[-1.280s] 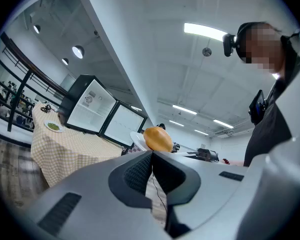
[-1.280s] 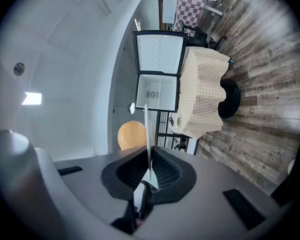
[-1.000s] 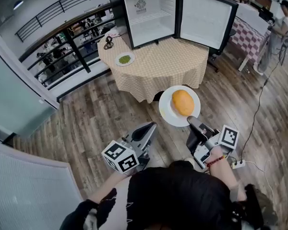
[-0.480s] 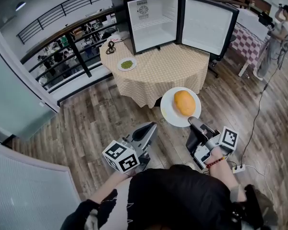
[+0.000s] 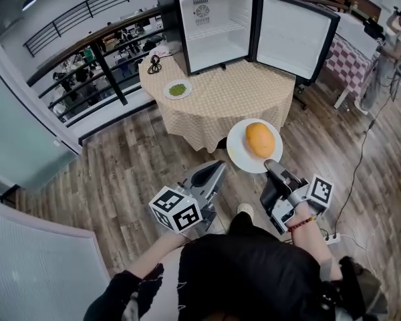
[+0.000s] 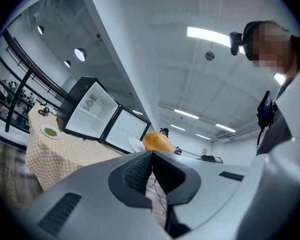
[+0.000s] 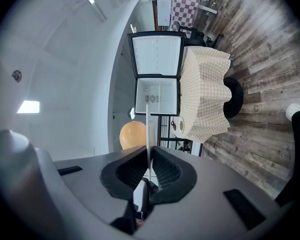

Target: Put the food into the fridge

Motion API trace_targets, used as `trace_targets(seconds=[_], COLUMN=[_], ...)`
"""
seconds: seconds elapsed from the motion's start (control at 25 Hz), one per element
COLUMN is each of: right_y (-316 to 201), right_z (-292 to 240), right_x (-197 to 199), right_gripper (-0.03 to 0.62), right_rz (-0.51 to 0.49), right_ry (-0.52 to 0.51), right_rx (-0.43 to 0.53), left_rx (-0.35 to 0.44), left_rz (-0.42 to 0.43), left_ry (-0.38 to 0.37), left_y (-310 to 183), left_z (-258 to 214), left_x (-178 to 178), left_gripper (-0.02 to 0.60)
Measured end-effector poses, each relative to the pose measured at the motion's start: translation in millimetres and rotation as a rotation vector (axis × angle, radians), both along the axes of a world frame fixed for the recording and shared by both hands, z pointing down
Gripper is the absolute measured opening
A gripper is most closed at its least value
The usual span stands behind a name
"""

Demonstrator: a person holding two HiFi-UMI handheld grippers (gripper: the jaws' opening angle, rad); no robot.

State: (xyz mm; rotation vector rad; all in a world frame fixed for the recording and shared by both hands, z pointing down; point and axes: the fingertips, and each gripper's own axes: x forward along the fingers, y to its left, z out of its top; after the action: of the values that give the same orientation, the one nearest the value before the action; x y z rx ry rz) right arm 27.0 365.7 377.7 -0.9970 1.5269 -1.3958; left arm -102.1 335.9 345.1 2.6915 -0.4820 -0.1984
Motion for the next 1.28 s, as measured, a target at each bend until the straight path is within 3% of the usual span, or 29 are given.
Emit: trace_targets(seconds=[0.64, 1.28], right_y=[-139.2, -201.8], right_z=[-9.1, 6.9], right_x=[49.2, 105.3], right_gripper=[0.035, 0.032], right_rz=[-0.127, -0.154], right_ry=[0.029, 0.006], right_rx=[0.021, -0.001], left_rx=[0.008, -0.032], left_rz=[-0.064, -0.113], left_ry=[-0.026, -0.058], left_y=[-118.6, -173.0], left_z=[-1.1, 20.1], left_x=[55.5, 103.9], left_gripper=[0.011, 0.011])
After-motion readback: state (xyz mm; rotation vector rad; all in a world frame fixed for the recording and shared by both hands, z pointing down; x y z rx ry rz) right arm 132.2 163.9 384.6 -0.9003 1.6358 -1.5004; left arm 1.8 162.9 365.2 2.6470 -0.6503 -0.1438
